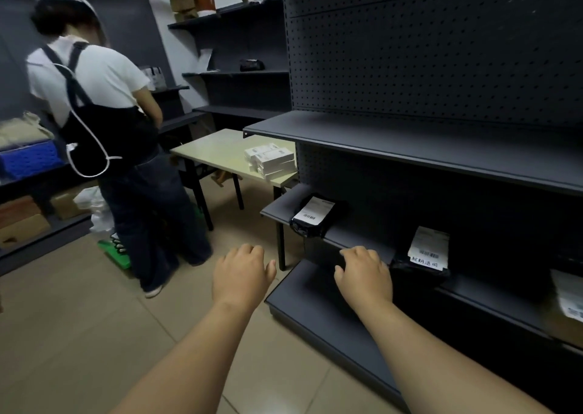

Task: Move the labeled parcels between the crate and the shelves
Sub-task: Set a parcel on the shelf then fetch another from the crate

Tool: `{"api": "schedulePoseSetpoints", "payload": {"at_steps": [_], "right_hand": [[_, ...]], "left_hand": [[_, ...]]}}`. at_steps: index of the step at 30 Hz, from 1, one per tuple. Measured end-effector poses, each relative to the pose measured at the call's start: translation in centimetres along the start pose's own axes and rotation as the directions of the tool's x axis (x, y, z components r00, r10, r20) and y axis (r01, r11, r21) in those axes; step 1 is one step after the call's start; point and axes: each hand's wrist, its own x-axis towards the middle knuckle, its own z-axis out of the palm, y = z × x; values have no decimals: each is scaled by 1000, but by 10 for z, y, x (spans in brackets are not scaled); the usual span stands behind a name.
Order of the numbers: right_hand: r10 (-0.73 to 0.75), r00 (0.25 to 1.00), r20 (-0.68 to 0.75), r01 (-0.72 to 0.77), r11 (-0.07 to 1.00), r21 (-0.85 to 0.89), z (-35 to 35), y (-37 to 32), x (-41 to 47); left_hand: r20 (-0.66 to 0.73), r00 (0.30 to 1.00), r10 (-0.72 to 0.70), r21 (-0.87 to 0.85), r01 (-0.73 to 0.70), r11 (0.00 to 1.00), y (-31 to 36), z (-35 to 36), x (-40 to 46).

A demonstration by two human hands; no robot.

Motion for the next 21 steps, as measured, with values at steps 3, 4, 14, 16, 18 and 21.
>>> {"api": "schedulePoseSetpoints", "payload": {"at_steps": [3,4,14,16,18,21], "right_hand": [[23,1000,6,-23,1000,-7,15,-10,12],[33,999,10,-33,999,-7,20,-13,17],[111,994,-8,-111,994,4,66,-44,103],[136,991,-13,-136,991,6,72,-44,124],[154,988,-20,-154,988,-1,77,-43,142],[186,982,-31,-187,982,-8,84,-39,167]], "left_hand": [[4,1000,15,-26,-15,1000,-13,16,18],[5,1000,20,-30,-20,999,-16,21,25],[5,995,103,-62,-103,993,-39,73,124],[24,990,141,-74,-138,988,-37,84,148],[36,984,173,-87,-169,982,-34,95,174],[59,978,200,-108,-193,975,-25,111,210]]}}
